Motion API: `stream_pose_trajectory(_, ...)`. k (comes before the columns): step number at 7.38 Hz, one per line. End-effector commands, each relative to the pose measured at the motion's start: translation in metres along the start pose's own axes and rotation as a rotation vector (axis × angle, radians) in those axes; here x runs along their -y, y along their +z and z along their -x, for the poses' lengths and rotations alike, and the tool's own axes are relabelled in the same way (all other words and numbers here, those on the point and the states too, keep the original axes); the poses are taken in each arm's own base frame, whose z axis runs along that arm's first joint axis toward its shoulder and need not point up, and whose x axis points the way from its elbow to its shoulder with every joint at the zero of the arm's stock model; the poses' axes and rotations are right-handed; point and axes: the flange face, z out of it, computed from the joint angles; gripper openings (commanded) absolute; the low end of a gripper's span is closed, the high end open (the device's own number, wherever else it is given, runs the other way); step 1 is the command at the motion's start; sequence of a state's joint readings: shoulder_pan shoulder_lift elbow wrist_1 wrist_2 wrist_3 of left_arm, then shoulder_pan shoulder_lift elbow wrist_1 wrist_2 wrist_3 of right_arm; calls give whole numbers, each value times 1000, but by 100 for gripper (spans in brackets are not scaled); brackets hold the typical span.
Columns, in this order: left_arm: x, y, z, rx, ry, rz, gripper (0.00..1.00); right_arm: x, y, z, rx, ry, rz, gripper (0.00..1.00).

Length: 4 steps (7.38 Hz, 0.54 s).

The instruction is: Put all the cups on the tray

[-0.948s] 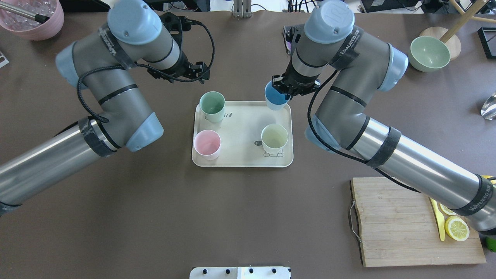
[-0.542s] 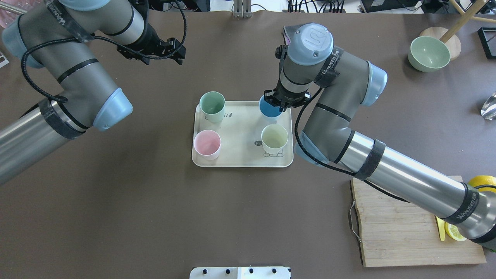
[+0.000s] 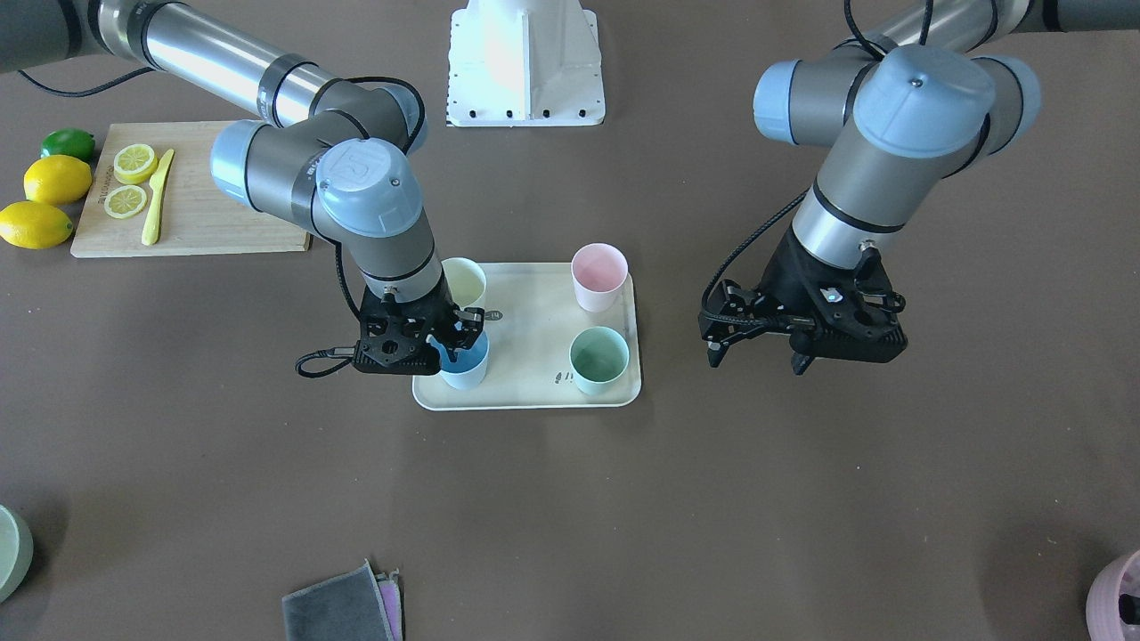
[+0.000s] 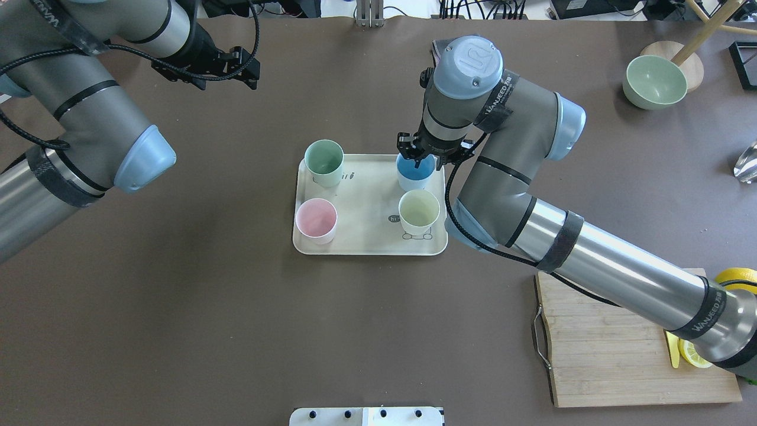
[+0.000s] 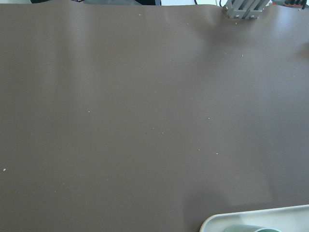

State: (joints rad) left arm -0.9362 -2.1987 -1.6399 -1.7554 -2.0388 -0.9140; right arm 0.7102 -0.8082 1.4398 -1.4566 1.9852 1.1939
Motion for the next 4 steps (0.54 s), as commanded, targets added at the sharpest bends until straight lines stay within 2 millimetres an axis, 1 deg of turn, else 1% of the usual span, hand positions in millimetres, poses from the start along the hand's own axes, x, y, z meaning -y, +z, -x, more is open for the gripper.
stream_pose_trajectory(1, 12, -23, 23, -7, 8, -26, 97, 34, -60, -16, 81, 59, 24, 100)
stream_pose_trajectory(2, 3, -28, 49, -5, 38, -23, 97, 37, -91, -30, 81, 74, 21, 100)
stream_pose_trajectory(3, 3, -43, 79, 11, 109, -48, 97, 40, -129, -45, 81, 81, 3, 100)
stream_pose_trajectory(4, -10, -44, 105, 28, 144, -44, 97, 33, -134, -75, 74, 6, -25, 100)
